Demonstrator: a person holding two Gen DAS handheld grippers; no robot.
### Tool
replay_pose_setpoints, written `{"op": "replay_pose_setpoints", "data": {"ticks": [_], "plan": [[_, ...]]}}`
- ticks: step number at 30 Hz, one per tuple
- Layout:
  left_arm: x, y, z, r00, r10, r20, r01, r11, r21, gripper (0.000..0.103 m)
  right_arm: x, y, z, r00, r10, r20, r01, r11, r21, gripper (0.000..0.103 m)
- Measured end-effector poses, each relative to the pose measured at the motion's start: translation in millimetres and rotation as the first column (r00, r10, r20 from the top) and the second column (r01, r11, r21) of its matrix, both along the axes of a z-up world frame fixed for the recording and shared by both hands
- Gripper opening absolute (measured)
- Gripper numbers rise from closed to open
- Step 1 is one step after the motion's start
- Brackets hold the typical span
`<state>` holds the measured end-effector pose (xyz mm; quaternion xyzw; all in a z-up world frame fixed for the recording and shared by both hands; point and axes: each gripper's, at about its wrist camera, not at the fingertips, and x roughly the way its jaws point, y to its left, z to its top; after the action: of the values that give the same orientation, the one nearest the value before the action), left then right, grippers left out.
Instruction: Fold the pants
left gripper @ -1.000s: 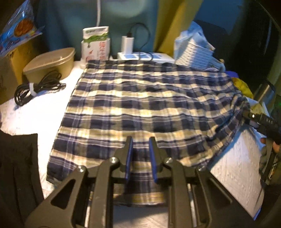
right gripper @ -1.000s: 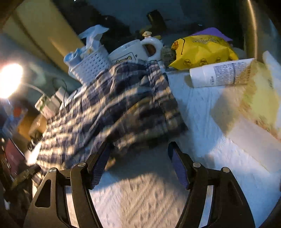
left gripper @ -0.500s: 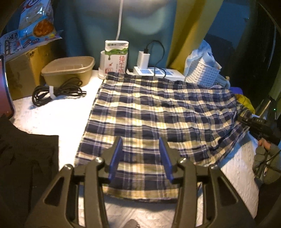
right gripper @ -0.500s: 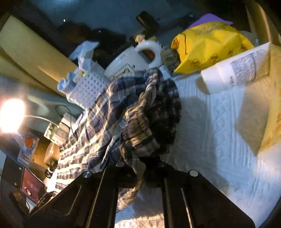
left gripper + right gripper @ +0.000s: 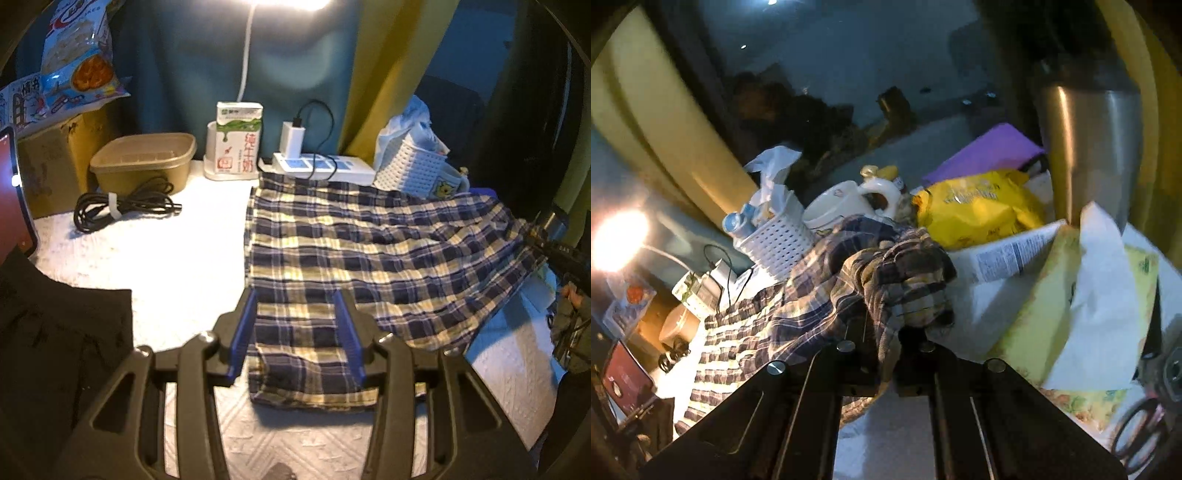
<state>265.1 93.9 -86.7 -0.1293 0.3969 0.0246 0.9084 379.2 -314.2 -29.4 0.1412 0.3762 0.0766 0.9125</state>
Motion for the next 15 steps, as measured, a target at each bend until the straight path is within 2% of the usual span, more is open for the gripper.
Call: {"op": "replay_pose_setpoints", "data": {"ticks": [7, 11, 15], "plan": [[-8, 17, 4, 1.000, -0.001, 0.029, 0.001, 1.000, -0.012, 0.045, -10, 60, 47, 0.988, 0.099, 0.115, -0.090, 0.992, -0.083, 0.005], [-13, 37, 5, 0.999, 0.018, 0.044, -0.017, 1.000, -0.022, 0.045, -17, 128, 69, 0.959, 0.226, 0.170, -0.199, 0.967, -0.162, 0.005], [-20, 56, 4, 0.998, 0.032, 0.051, -0.030, 0.999, -0.036, 0.045, -21, 194, 66, 0.924, 0.344, 0.167, -0.305, 0.926, -0.221, 0.005]]}}
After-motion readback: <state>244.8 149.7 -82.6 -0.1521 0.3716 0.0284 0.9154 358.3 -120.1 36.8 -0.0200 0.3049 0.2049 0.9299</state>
